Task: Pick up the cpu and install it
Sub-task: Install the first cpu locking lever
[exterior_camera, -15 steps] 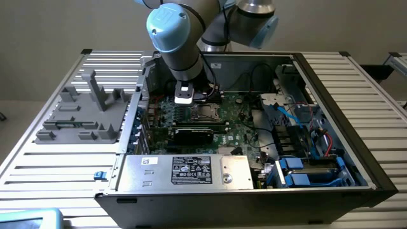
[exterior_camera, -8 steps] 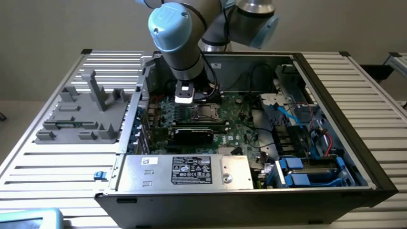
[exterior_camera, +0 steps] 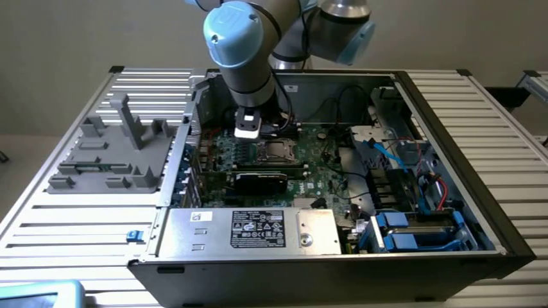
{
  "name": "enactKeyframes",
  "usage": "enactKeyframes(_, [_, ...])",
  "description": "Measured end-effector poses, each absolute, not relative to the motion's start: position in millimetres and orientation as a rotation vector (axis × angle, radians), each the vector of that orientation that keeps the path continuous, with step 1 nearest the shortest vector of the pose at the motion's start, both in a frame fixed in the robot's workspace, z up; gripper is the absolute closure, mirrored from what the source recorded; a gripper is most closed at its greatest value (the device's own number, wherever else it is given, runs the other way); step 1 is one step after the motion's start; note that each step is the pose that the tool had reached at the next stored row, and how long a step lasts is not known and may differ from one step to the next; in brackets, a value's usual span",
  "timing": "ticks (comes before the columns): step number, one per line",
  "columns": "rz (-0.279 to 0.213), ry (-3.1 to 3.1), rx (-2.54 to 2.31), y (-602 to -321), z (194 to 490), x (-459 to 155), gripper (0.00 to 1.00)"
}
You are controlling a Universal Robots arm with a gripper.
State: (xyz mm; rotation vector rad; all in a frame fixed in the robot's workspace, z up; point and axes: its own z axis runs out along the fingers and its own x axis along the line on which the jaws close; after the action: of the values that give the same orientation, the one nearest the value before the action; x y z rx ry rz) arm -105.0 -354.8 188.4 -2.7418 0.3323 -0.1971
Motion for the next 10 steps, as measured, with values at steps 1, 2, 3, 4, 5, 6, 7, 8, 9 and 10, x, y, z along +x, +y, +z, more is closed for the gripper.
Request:
enactKeyframes(1, [-0.189,0.334,-2.743,-354.8,188.9,-104.9,0.89])
enactKeyframes(2, [-0.180,0.336,-2.744,-354.8,189.2,-104.8,0.89])
enactKeyframes(3, [-0.174,0.337,-2.745,-354.8,189.5,-104.7,0.89])
enactKeyframes(4, [-0.167,0.339,-2.746,-354.9,189.8,-104.7,0.89])
enactKeyframes(5, [-0.160,0.340,-2.747,-354.9,190.4,-104.6,0.89])
enactKeyframes(6, [-0.151,0.342,-2.748,-354.9,191.0,-104.5,0.89])
enactKeyframes(7, [-0.143,0.343,-2.749,-354.9,191.6,-104.5,0.89])
enactKeyframes(8, [-0.135,0.345,-2.749,-354.8,192.1,-104.4,0.89])
enactKeyframes(9, [-0.127,0.346,-2.750,-354.8,192.4,-104.4,0.89])
enactKeyframes(10, [-0.119,0.348,-2.751,-354.8,192.6,-104.4,0.89])
